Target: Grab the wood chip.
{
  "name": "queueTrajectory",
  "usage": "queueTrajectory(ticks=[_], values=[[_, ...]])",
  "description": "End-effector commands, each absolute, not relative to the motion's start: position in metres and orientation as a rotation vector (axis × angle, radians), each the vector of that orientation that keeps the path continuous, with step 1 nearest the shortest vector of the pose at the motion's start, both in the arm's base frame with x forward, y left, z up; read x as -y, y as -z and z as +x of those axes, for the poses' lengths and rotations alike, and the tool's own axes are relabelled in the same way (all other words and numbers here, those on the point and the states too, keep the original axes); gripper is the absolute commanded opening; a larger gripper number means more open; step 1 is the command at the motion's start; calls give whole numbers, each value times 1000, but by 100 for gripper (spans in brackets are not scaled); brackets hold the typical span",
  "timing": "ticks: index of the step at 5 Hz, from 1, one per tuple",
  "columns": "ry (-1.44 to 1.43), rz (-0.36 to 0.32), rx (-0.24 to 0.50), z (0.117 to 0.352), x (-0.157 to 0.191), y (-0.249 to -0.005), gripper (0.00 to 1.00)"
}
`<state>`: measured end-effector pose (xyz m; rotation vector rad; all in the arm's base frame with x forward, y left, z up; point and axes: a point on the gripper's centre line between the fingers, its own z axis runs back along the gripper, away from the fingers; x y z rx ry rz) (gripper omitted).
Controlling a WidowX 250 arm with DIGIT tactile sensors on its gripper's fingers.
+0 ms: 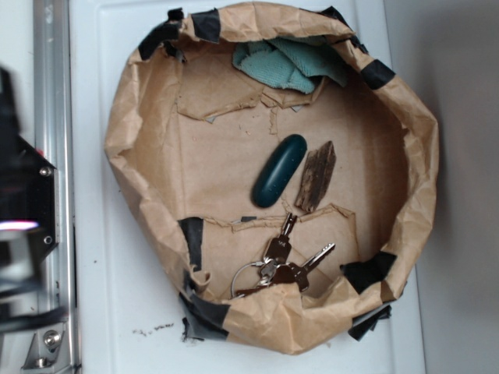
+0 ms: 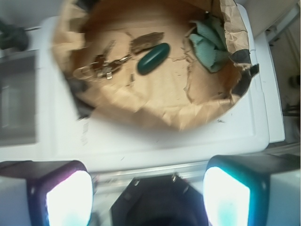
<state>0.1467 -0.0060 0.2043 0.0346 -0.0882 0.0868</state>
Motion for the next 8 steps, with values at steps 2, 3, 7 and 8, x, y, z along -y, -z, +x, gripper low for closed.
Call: queueTrajectory(ticks=[2, 3, 7, 8], values=[[-257, 181, 183, 232, -4, -145, 100], [-446, 130, 204, 264, -9, -116, 100], [-196, 142, 370, 316, -13, -60, 100], [-246, 74, 308, 330, -20, -47, 100]])
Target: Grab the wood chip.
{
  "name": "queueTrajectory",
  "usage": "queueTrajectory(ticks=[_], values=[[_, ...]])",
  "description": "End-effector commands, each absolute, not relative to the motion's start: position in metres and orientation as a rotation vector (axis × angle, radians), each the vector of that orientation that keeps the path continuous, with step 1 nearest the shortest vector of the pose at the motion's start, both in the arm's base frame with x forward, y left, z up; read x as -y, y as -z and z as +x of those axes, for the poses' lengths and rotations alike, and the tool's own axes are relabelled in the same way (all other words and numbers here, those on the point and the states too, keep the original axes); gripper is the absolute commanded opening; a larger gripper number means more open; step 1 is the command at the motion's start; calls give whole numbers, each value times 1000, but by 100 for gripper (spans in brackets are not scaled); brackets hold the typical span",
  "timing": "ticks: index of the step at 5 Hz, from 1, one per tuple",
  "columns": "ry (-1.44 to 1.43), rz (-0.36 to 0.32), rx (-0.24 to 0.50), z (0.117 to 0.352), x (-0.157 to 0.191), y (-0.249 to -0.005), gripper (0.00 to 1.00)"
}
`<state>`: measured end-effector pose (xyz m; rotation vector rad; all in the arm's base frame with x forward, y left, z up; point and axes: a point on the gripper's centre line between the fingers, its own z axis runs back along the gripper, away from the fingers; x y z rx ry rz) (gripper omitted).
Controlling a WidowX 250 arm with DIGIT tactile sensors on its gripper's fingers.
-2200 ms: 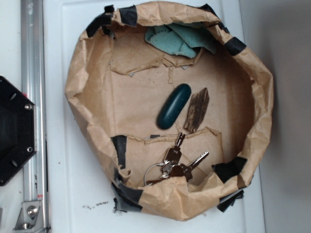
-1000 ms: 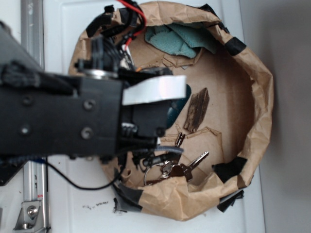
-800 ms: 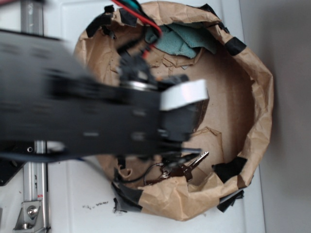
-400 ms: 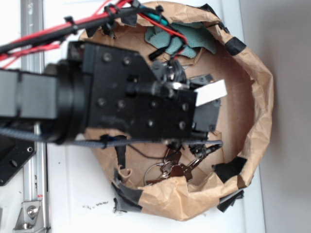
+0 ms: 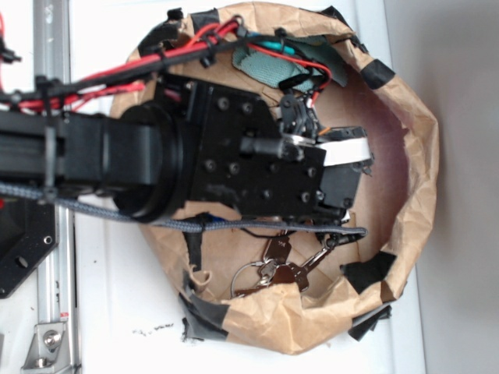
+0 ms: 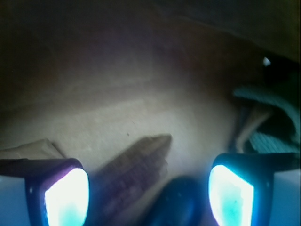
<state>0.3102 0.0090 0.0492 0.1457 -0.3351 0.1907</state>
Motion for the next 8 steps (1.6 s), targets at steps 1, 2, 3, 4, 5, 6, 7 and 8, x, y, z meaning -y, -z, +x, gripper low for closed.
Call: queueTrajectory(ticks=[1, 2, 3, 4, 5, 6, 7, 8], values=[[-295, -24, 202, 337, -16, -33, 100], [-333, -51, 135, 344, -9, -24, 100], [-335, -13, 141, 354, -10, -8, 0], [-306, 20, 154, 360, -10, 0, 0], [-282, 29, 170, 358, -7, -3, 0], [-221, 24, 189, 348, -5, -9, 0], [-97, 66, 208, 324, -13, -37, 0], [-86, 58, 291, 298, -24, -73, 0]])
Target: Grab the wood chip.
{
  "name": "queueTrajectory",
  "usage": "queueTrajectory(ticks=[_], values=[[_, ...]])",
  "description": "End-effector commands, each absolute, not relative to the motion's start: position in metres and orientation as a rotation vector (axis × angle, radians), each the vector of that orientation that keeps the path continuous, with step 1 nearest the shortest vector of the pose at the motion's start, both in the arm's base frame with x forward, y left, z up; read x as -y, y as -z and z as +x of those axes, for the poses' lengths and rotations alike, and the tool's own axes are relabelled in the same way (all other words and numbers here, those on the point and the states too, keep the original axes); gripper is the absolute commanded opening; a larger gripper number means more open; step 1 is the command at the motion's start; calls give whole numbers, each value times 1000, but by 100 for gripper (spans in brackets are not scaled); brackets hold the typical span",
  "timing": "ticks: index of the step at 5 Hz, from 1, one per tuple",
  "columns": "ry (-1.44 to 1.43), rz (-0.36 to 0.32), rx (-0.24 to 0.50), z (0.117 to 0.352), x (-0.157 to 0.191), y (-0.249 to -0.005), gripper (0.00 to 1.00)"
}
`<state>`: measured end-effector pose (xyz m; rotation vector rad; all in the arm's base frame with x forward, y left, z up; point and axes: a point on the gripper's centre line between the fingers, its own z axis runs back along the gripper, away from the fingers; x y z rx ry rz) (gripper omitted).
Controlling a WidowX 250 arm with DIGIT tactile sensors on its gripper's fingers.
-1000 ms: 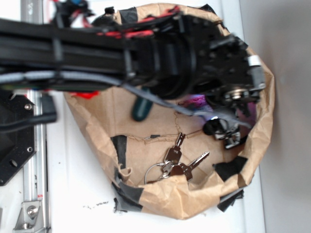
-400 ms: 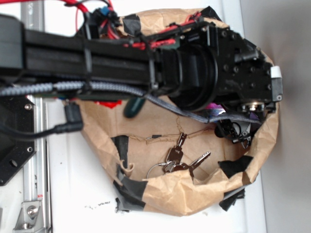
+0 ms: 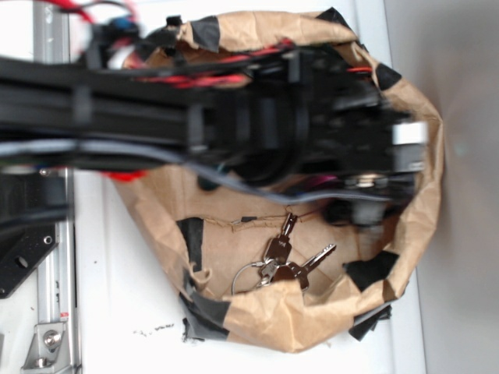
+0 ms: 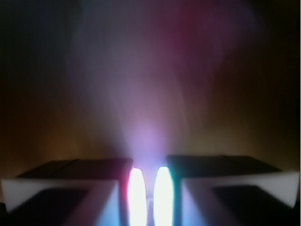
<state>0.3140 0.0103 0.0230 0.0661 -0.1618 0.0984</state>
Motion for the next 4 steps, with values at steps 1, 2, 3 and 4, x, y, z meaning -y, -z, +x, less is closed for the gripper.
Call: queueTrajectory(ticks=[1, 2, 3, 4], values=[[-77, 36, 294, 268, -30, -106, 0], [-72, 5, 269, 275, -28, -96, 0], [-106, -11, 251, 288, -25, -82, 100], [-9, -17, 279, 298, -10, -63, 100]])
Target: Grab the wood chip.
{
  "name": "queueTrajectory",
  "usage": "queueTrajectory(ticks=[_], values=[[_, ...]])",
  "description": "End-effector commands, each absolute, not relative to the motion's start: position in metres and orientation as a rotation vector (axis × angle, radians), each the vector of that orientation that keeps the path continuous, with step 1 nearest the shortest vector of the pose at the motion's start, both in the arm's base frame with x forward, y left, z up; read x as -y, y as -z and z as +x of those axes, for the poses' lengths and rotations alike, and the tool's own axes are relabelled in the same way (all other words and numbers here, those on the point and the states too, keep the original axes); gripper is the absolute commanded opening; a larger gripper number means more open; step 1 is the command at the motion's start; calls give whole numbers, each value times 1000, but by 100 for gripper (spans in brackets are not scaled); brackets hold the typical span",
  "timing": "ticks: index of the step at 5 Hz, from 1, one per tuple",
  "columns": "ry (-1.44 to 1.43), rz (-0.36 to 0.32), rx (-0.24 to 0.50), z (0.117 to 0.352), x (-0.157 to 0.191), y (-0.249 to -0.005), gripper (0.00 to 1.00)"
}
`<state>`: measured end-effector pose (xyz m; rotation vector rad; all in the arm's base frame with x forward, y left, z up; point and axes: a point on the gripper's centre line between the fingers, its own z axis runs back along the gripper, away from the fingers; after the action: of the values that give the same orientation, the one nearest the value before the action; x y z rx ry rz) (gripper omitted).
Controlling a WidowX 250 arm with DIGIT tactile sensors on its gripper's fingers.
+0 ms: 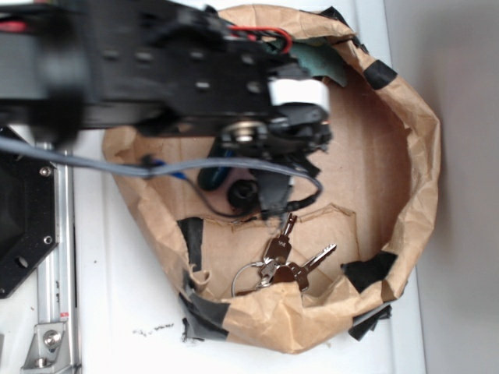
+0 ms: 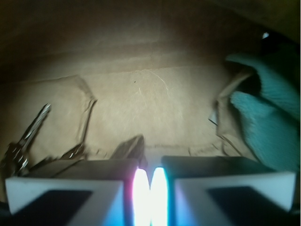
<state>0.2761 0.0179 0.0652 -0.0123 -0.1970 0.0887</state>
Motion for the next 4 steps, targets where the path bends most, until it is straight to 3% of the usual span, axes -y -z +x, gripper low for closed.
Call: queueTrajectory(ticks=[1, 4], values=[[2, -21, 218, 296, 2, -47, 100], [-35, -55, 63, 289, 20, -38, 100]])
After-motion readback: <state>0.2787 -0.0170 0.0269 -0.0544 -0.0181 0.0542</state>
